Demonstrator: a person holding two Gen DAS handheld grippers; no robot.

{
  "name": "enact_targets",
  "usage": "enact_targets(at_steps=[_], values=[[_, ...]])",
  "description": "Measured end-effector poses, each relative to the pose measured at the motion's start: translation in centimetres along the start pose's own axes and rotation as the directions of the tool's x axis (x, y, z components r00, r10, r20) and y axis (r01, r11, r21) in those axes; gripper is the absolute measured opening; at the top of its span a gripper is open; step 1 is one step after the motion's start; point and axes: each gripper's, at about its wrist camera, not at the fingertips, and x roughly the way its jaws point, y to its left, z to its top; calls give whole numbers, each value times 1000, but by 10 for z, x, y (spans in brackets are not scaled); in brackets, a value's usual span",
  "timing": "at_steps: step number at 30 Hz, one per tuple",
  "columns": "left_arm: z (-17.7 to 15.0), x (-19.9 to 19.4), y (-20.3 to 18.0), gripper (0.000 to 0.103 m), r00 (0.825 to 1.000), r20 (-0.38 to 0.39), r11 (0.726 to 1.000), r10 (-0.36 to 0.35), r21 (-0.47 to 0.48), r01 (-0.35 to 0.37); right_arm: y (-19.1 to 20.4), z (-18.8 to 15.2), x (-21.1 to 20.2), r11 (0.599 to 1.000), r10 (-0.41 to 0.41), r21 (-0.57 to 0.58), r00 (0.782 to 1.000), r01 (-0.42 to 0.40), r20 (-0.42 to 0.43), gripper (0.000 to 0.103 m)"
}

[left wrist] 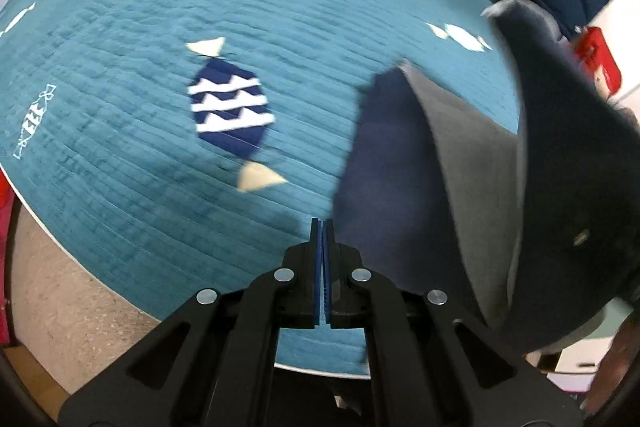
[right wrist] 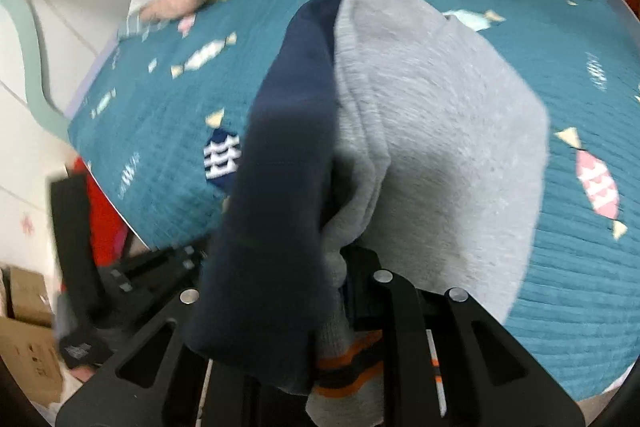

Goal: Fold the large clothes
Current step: 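Grasp the striped hem with both tools and lift it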

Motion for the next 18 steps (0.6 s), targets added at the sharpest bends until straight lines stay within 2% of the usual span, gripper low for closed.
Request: enact_targets(at_steps=[2, 4, 5, 7, 9, 11, 13, 15, 17, 18], values=[[16, 14, 1, 2, 1000, -8, 1000, 1, -9, -1, 2, -1, 26, 1000, -17, -2, 999, 17, -30, 15], [21, 19, 4, 2, 1000, -17, 1000, 14, -20, -15, 1, -5, 43, 1000, -3, 5, 998, 3, -62, 24], [23, 22, 4, 2, 1000, -18, 1000, 18, -20, -19, 3, -7, 50, 1000, 19, -1, 997, -20, -75, 27], [26, 23, 5, 2, 1000, -12, 999, 24, -23, -24, 10, -10, 52, 999, 47, -19, 996, -49, -72, 41], [27, 22, 4, 0, 1000, -10, 999, 24, -22, -24, 9, -11, 45, 990, 138, -1, 988, -139, -74, 47], [29, 21, 6, 1, 999, -2, 999, 41, -29, -41, 3, -11, 42, 970, 241, 55, 967, -237, -86, 49], [28, 14, 7, 1, 999, 0, 998, 49, -28, -49, -2, -11, 39, 951, 307, 76, 947, -301, -90, 55], [29, 8, 7, 1, 998, 8, 998, 60, -22, -60, -5, -9, 38, 915, 398, 112, 911, -387, -108, 56], [31, 1, 4, 6, 997, 20, 997, 72, -17, -71, -10, -8, 29, 876, 473, 146, 877, -459, -84, 58], [31, -2, 3, 16, 997, 27, 997, 70, -18, -70, -10, -9, 23, 869, 487, 144, 870, -473, -76, 59]])
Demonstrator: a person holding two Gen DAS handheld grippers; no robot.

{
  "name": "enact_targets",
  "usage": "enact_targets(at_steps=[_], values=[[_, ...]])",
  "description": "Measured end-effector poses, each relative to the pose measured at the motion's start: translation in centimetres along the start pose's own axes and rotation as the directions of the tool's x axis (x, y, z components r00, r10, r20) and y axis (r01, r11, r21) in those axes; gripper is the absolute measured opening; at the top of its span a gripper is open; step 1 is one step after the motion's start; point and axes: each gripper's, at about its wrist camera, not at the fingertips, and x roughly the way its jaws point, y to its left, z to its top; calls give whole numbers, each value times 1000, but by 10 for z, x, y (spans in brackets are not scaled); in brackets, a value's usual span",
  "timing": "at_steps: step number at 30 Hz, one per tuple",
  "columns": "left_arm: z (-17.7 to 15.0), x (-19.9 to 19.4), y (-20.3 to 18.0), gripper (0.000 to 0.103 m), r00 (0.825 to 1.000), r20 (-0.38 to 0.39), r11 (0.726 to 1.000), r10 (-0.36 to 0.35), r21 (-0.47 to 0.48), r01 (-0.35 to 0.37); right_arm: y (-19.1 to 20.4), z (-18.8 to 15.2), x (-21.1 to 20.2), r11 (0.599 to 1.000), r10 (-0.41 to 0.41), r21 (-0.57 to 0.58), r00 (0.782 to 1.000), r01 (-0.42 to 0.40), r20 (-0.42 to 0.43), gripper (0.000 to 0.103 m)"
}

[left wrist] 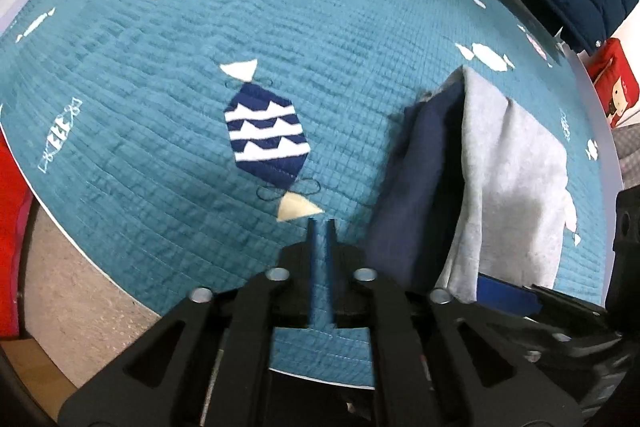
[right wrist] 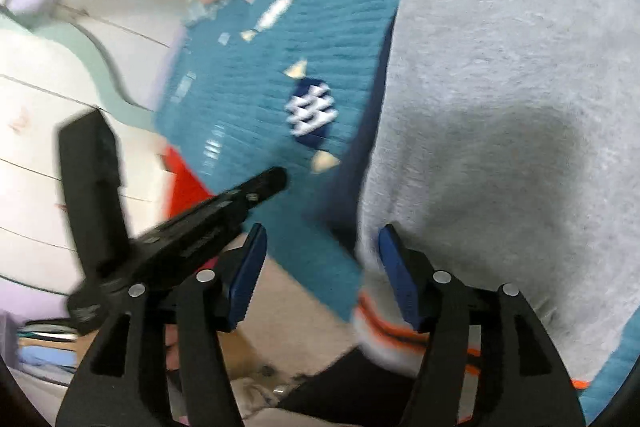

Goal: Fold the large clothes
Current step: 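Grasp the striped hem with both tools and lift it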

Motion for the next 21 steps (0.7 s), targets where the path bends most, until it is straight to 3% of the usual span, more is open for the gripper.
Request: enact_targets(at_steps=[1, 2, 5, 8, 10, 12, 13, 14, 17, 19, 21], values=[[1, -3, -1, 24, 1000, 11, 1000, -8, -3, 8, 2, -1, -4, 1000, 12, -9, 1000, -12, 5, 59], [3, -5, -2, 26, 1000, 23, 1000, -13, -6, 13, 6, -2, -9, 999, 27, -28, 1000, -27, 4, 59], [9, -10, -13, 26, 999, 30, 999, -38, 8, 38, 8, -8, -35, 994, 105, -33, 994, -104, 36, 59], [16, -20, -27, 26, 997, 48, 998, -61, 33, 60, 6, -13, -60, 968, 251, -26, 966, -250, 64, 59], [19, -28, -40, 26, 994, 63, 995, -86, 58, 82, 9, -15, -76, 966, 257, -29, 961, -255, 100, 59], [20, -35, -56, 27, 990, 79, 989, -116, 104, 107, 10, -17, -96, 986, 165, -51, 972, -159, 167, 57], [19, -37, -64, 35, 988, 74, 983, -136, 132, 126, 9, -18, -105, 996, 86, -50, 975, -77, 203, 56], [17, -38, -71, 39, 986, 64, 978, -156, 154, 144, 4, -19, -116, 998, -47, -34, 969, 57, 244, 54], [0, -30, -94, 39, 971, -10, 946, -238, 226, 234, -14, -23, -124, 936, -345, 33, 902, 349, 259, 28], [-11, -15, -103, 39, 969, -62, 940, -239, 236, 247, -32, -28, -118, 911, -412, 103, 890, 399, 196, 17], [-22, 4, -106, 26, 965, -126, 938, -230, 236, 254, -46, -37, -97, 898, -432, 140, 896, 416, 108, 15]])
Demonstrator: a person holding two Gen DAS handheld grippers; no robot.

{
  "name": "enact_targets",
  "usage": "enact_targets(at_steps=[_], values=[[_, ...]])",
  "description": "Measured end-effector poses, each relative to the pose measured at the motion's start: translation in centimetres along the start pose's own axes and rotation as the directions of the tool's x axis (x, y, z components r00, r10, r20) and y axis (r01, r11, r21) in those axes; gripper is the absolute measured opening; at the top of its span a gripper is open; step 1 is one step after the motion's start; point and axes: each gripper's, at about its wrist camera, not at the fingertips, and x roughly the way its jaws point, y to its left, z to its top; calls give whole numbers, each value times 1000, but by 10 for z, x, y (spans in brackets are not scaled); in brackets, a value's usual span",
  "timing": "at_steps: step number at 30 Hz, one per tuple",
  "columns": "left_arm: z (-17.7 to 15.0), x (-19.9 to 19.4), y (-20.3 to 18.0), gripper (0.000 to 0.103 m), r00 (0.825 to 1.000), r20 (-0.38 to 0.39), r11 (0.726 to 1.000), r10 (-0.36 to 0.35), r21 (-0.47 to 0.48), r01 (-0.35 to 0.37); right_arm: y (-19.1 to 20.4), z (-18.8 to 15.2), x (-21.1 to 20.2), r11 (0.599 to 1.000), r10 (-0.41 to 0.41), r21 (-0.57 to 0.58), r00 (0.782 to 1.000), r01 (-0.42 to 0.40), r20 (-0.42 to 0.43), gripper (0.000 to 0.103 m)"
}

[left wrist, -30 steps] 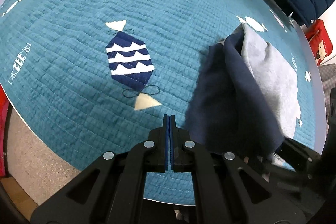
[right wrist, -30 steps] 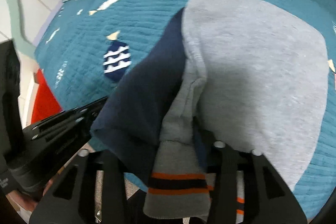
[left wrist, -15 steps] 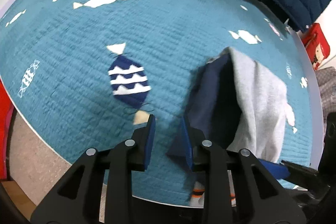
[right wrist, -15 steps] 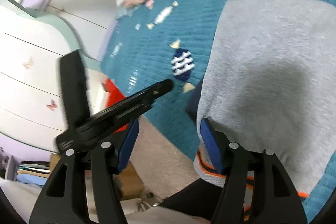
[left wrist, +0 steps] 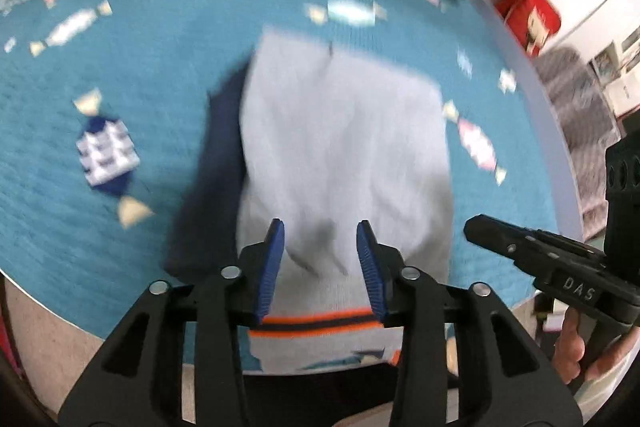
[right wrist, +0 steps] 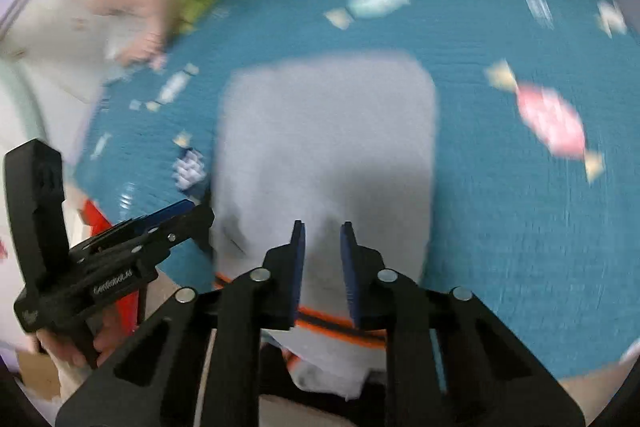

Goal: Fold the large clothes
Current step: 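Grasp the striped hem with both tools and lift it, then fold the hem toward the collar with both tools and release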

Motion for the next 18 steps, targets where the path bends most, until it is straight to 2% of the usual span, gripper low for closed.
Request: enact_targets(at_steps=[1, 2, 3, 4, 5, 7, 9, 11, 13, 16, 17, 18], values=[[-5, 15, 3, 17, 999, -36, 1000, -1, -7, 1, 1, -5, 13, 1000, -12, -6, 1000, 12, -27, 15], [-10, 35, 10, 11, 997, -72, 999, 36, -21, -37, -3, -10, 33, 999, -45, -1, 997, 46, -68, 15], [-13, 49, 16, 12, 994, -97, 998, 56, -35, -59, -7, -11, 51, 998, -66, 13, 994, 68, -92, 13], [-16, 64, 24, 12, 993, -110, 997, 42, -54, -49, -10, -10, 63, 997, -73, 26, 993, 75, -89, 13], [-15, 66, 25, 12, 994, -106, 998, 37, -45, -42, -7, -8, 63, 996, -82, 17, 994, 84, -79, 13], [-10, 57, 17, 12, 989, -137, 998, 63, -6, -64, 1, -3, 56, 996, -91, -1, 990, 91, -111, 13], [-14, 44, 11, 12, 983, -167, 997, 80, 3, -81, 5, -6, 43, 998, -61, 18, 982, 65, -181, 15], [-23, 39, 10, 12, 975, -206, 997, 82, 9, -82, 10, -19, 34, 1000, -2, 12, 968, 5, -251, 16], [-36, 45, 12, 11, 968, -234, 996, 88, 5, -90, 10, -27, 43, 1000, -12, 21, 956, 19, -294, 15], [-40, 61, 16, 11, 972, -211, 995, 101, 18, -100, 1, -30, 83, 999, 5, 48, 946, 11, -325, 13], [-39, 59, 14, 11, 969, -220, 994, 109, 13, -109, 1, -28, 82, 997, 12, 76, 940, 15, -340, 13], [-37, 54, 12, 11, 968, -224, 993, 117, 15, -117, 9, -26, 70, 999, -13, 45, 937, 30, -348, 13]])
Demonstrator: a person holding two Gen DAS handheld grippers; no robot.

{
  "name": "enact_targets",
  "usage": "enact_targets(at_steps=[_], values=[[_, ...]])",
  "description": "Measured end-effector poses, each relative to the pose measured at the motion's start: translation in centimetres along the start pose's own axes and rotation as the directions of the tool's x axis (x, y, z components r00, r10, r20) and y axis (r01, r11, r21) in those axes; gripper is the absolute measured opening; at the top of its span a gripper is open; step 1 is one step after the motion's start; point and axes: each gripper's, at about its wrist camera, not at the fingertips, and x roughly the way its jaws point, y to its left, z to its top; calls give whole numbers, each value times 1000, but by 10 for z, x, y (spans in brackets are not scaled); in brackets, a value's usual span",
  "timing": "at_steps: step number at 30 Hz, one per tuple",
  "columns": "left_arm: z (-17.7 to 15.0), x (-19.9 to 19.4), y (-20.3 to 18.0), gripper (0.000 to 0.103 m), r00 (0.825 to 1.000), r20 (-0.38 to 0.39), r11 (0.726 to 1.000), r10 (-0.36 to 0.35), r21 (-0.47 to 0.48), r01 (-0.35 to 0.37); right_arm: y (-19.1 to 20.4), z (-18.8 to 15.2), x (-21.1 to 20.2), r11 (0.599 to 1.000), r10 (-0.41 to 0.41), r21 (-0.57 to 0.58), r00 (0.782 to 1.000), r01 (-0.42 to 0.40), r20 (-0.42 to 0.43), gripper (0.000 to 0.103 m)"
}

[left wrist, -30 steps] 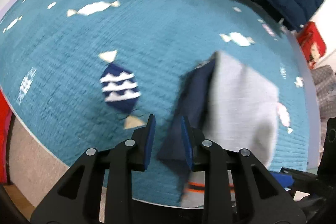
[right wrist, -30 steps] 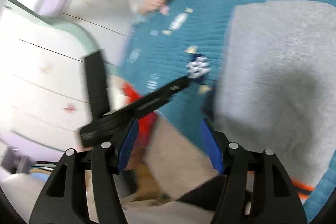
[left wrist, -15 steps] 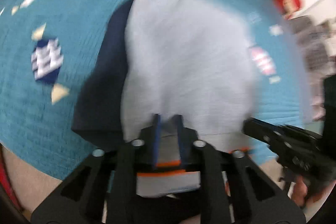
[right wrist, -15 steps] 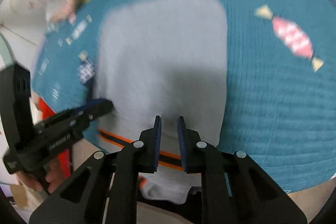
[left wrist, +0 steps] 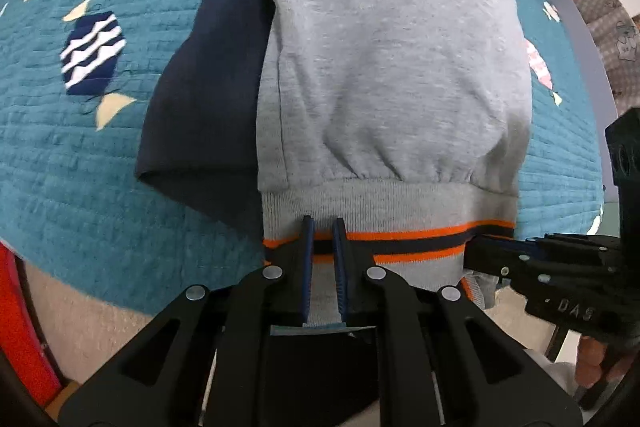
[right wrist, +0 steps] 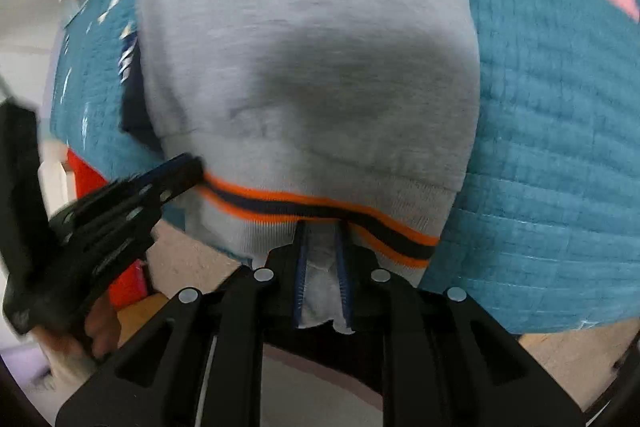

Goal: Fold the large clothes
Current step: 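Fold the hem toward the collar with both tools and release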

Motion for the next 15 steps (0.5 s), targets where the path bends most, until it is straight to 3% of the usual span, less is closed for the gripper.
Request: enact_targets(at_steps=[2, 5, 7, 9, 10, 12, 15], values=[[-5, -13, -4, 12, 999, -14, 999, 30, 15, -30, 12, -9, -19, 998, -18, -64, 1000, 18, 5, 17], [-11, 2, 4, 11, 999, -28, 999, 44, 13, -44, 12, -14, 0, 996, -25, -85, 999, 24, -21, 15], [-10, 12, 7, 11, 999, -35, 999, 42, 14, -42, 2, -1, 14, 997, 46, -55, 999, -47, -25, 12], [-5, 1, 2, 12, 997, -49, 998, 55, 28, -54, 4, -1, -7, 997, 50, -54, 998, -52, -25, 13], [-3, -15, 1, 12, 999, -31, 999, 35, 24, -35, 9, -3, -22, 995, 53, -79, 998, -52, 12, 17], [4, -43, -4, 12, 999, 24, 998, -37, 53, 36, 22, -3, -66, 986, 87, -156, 988, -66, 129, 18], [30, -67, -5, 12, 990, 137, 998, -27, 57, 19, 28, 14, -109, 985, 2, -160, 927, 63, 374, 17]])
